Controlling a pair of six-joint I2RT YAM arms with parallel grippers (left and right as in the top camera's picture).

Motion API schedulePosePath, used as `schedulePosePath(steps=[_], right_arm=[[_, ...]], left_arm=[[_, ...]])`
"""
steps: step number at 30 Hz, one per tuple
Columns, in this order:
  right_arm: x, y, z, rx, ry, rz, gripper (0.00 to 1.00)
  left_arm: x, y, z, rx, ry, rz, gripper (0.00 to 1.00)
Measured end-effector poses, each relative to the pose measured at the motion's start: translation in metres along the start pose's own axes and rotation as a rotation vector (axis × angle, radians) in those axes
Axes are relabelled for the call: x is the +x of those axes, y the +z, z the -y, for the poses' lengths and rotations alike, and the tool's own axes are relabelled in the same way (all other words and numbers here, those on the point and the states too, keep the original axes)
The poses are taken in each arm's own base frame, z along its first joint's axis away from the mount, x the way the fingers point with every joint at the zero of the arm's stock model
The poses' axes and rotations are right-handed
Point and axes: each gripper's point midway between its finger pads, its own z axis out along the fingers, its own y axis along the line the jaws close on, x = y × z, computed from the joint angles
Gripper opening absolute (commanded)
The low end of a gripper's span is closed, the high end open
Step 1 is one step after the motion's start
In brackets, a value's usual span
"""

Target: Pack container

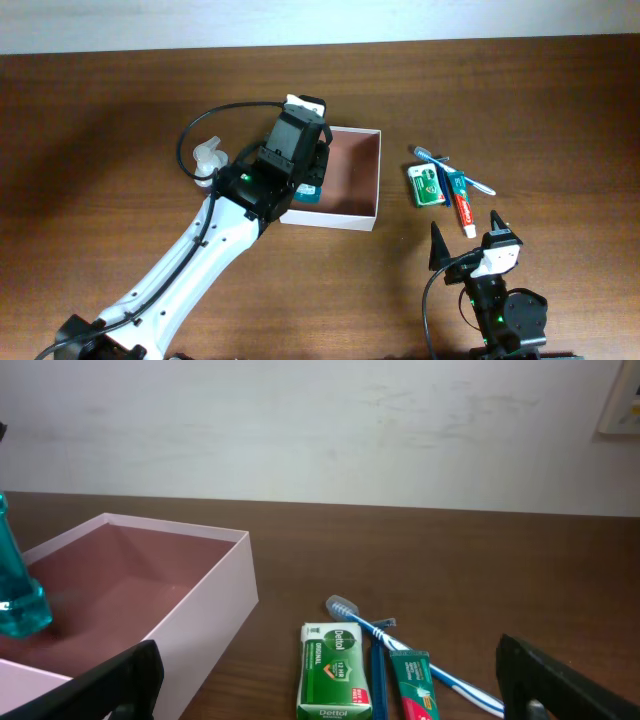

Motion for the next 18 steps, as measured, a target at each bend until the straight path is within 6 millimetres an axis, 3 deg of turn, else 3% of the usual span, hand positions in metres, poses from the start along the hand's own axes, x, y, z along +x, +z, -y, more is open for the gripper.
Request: schedulePosePath(steps=[12, 18], right_arm=[[0.000, 0.000, 0.000, 0.000, -0.001, 0.000, 0.99], [0.000, 0.000, 0.000, 0.000, 0.000, 0.000, 0.99]], left_arm=[[-0.053, -0.006, 0.009, 0.016, 0.198, 0.219, 0.09], [-0.054, -0.001, 0.028, 0.101, 0.369, 0.238, 0.15]])
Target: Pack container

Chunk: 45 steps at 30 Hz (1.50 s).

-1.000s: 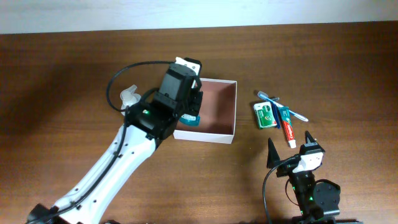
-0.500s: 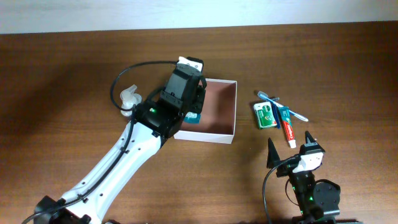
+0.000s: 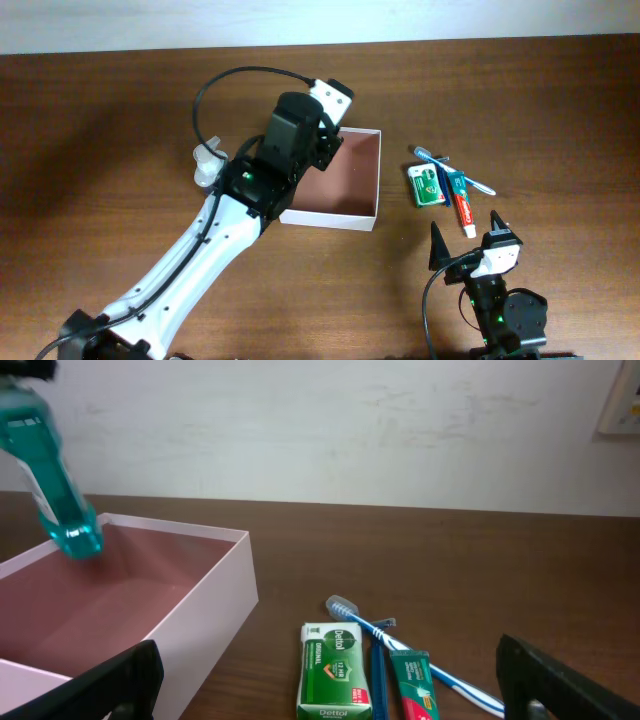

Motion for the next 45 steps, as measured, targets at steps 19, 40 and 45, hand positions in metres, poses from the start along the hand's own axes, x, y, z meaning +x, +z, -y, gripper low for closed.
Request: schedulePosePath(steps=[19, 40, 45], right_arm=[[0.000, 0.000, 0.000, 0.000, 0.000, 0.000, 0.99], [0.000, 0.000, 0.000, 0.000, -0.001, 0.000, 0.99], [0.000, 0.000, 0.000, 0.000, 0.000, 0.000, 0.99]], left_arm=[[0.042, 0.037, -0.023, 0.390, 0.078, 0.063, 0.09], [0.081, 0.065, -0.031, 0.440, 0.254, 0.054, 0.29], [0.081, 0.063, -0.031, 0.455, 0.256, 0.068, 0.31]])
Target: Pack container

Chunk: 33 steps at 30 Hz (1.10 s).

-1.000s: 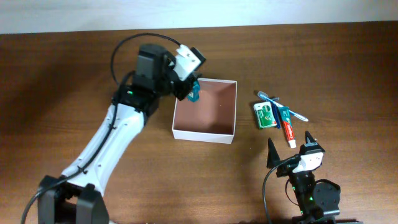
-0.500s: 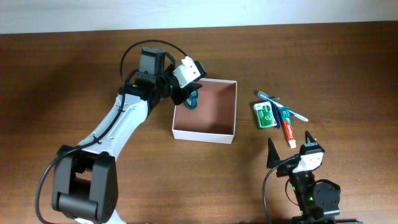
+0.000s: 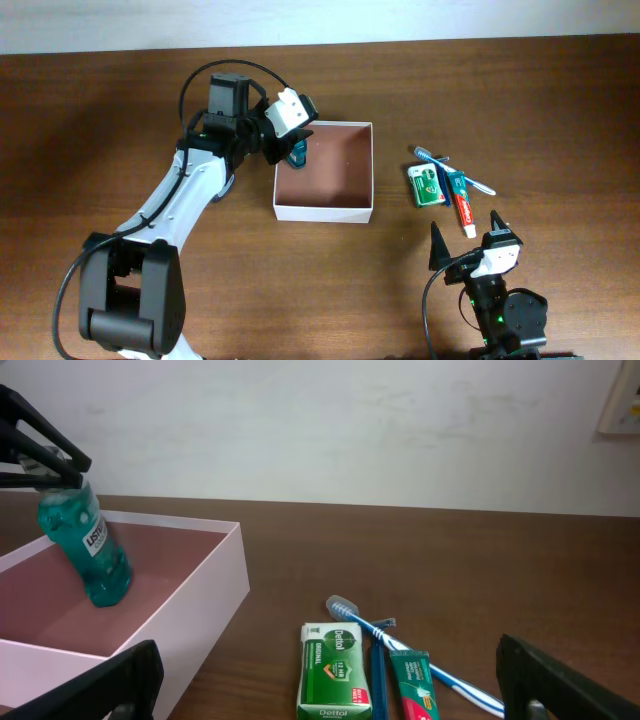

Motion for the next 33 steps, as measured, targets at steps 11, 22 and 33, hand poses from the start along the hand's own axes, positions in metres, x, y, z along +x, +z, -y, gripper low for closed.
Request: schedulePosePath(steps=[11, 22, 33], right_arm=[[0.000, 0.000, 0.000, 0.000, 0.000, 0.000, 0.99], [0.000, 0.000, 0.000, 0.000, 0.000, 0.000, 0.99], [0.000, 0.000, 0.000, 0.000, -0.001, 0.000, 0.99]], left_arm=[[0.001, 0.002, 0.003, 0.019, 0.007, 0.003, 0.36], [0.005, 0.005, 0.000, 0.011, -0.001, -0.012, 0.77], [-0.002, 0.003, -0.012, -0.038, -0.040, -0.006, 0.91]])
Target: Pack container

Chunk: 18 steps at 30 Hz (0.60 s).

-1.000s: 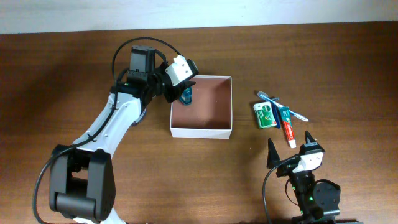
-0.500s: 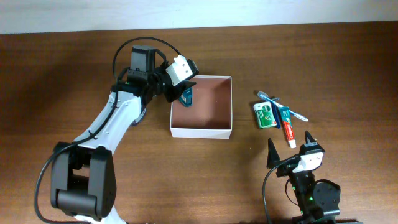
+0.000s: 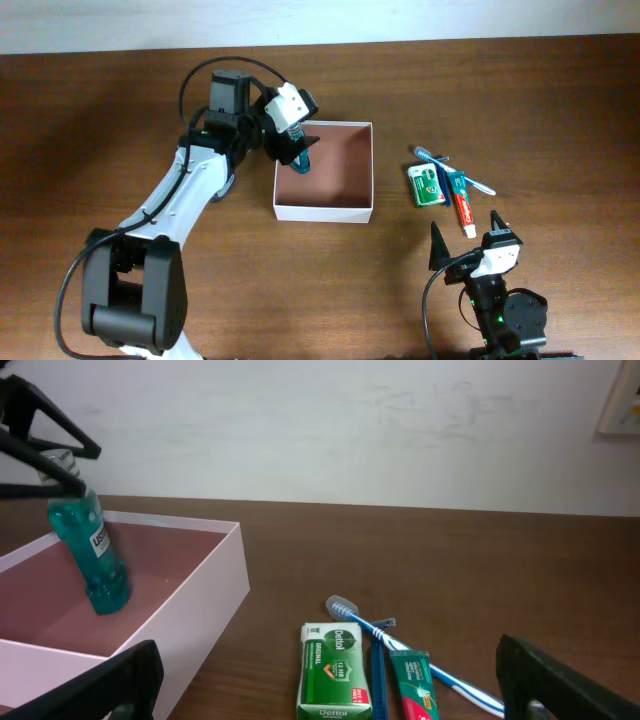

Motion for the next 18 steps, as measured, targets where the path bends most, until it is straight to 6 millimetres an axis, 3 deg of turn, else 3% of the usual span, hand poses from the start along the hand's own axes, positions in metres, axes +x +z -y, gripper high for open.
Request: schedulePosePath(steps=[3, 6, 7, 9, 10, 11, 14, 18], right_arm=[[0.000, 0.000, 0.000, 0.000, 0.000, 0.000, 0.99], [0.000, 0.000, 0.000, 0.000, 0.001, 0.000, 0.99], [0.000, 0.000, 0.000, 0.000, 0.001, 0.000, 0.99], [0.000, 0.000, 0.000, 0.000, 0.001, 0.000, 0.99], [0.000, 0.000, 0.000, 0.000, 0.001, 0.000, 0.99], [0.000, 0.000, 0.000, 0.000, 0.001, 0.000, 0.99], [0.000, 0.000, 0.000, 0.000, 0.001, 0.000, 0.99], [0.000, 0.000, 0.000, 0.000, 0.001, 0.000, 0.99]], left_arm=[[-0.014, -0.005, -0.008, -0.020, -0.008, 0.023, 0.89], [-0.033, -0.017, -0.013, -0.047, -0.021, 0.057, 0.74], [-0.040, -0.022, -0.014, -0.056, -0.029, 0.071, 0.65], [-0.065, -0.042, -0.018, -0.087, -0.049, 0.121, 0.33], [-0.073, -0.049, -0.018, -0.095, -0.081, 0.139, 0.11], [-0.081, -0.057, -0.018, -0.101, -0.125, 0.159, 0.02], [-0.094, -0.069, -0.015, -0.096, -0.275, 0.190, 0.01], [-0.091, -0.063, 0.006, -0.029, -0.480, 0.146, 0.01]])
